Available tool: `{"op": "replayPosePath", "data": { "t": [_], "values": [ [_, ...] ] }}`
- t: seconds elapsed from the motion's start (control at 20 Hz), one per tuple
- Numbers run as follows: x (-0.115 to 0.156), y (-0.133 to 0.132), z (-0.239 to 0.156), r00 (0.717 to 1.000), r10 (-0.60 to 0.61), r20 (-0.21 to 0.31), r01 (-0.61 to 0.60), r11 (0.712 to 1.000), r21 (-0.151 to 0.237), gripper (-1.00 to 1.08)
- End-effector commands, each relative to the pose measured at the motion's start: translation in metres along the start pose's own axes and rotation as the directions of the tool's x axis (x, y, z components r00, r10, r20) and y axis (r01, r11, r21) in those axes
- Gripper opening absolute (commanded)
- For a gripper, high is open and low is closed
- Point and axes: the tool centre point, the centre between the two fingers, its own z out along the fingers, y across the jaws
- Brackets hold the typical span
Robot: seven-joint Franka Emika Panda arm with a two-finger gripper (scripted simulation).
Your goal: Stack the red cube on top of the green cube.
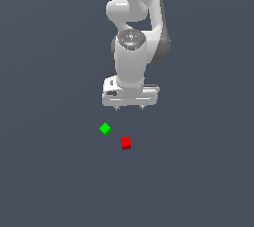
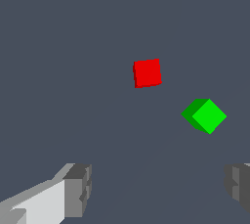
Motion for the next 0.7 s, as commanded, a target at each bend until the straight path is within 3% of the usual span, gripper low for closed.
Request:
{"op": "replayPosePath", "data": {
  "t": [0.0, 0.65],
  "values": [
    [0.000, 0.000, 0.000, 1.000, 0.000, 0.000, 0.000, 1.000, 0.000, 1.00],
    [0.023, 0.006, 0.030, 0.999, -0.032, 0.002, 0.032, 0.999, 0.000, 1.00]
  ]
}}
